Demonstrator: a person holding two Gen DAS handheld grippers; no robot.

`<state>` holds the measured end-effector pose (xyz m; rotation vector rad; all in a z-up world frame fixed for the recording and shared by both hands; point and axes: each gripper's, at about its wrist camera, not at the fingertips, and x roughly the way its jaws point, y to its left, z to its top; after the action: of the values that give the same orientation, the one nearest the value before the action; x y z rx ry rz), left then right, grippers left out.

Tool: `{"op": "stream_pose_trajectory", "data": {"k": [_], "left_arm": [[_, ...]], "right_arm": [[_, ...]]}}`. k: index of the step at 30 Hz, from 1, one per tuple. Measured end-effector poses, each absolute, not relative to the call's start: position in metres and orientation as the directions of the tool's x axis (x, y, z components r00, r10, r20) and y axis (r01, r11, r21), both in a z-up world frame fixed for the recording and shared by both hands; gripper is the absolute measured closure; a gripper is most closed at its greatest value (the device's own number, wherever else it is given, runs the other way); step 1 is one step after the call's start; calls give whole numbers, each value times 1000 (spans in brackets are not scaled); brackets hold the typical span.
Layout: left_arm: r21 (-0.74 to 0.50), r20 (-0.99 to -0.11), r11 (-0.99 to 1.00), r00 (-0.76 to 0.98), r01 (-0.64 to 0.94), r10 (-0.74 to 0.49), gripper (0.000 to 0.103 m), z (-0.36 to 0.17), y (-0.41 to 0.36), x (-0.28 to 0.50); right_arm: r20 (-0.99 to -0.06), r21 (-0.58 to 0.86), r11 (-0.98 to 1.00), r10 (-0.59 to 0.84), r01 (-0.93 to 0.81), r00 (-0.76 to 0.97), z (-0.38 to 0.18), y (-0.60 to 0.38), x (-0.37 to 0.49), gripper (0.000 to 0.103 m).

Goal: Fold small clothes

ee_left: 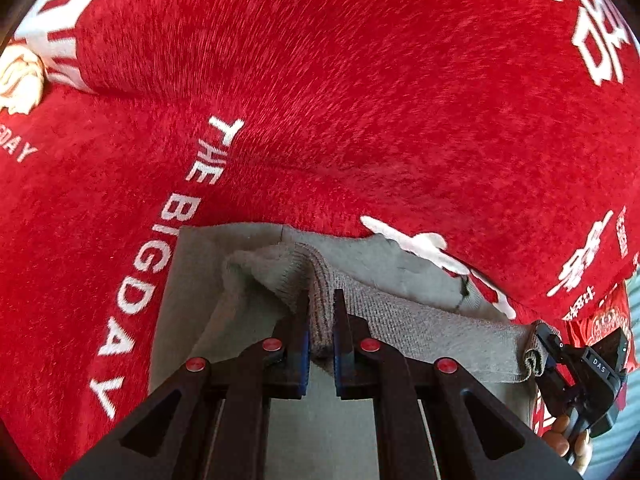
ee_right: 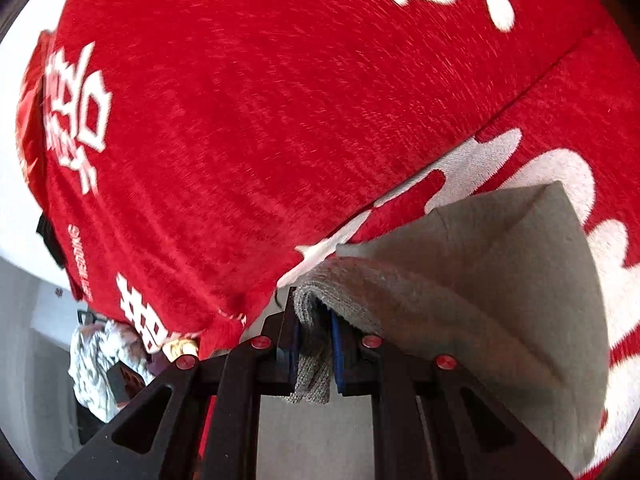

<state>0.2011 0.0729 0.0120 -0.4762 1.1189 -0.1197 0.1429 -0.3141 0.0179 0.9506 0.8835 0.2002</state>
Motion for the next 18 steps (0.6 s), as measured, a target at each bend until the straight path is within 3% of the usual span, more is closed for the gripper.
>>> {"op": "stream_pose_trajectory", "data": {"k": [8, 13, 14, 15, 17, 18], "left_arm": [[-416, -849, 892, 427, -176, -311, 93, -7, 71, 215], [-472, -840, 862, 391, -186, -376, 92, -7, 80, 224], [-490, -834, 850, 389, -193, -392, 92, -6, 84, 225], [-521, -823, 828, 383, -209, -420, 92, -6, 89, 226], [-569, -804, 784, 366, -248, -468, 92, -8, 100, 229], [-588, -795, 764, 363, -266, -485, 92, -8, 106, 229]], "right_arm": [[-620, 752, 600, 501, 275, 603, -4, -319, 167, 84], [-609, 782, 536, 551, 318, 570, -16, -330, 172, 80], [-590, 799, 512, 568, 315, 574, -16, -334, 172, 73], [-568, 817, 486, 579, 312, 585, -15, -338, 171, 58], [-530, 842, 444, 575, 306, 623, -10, -345, 168, 36], [-514, 850, 432, 559, 302, 651, -5, -349, 165, 34]]}}
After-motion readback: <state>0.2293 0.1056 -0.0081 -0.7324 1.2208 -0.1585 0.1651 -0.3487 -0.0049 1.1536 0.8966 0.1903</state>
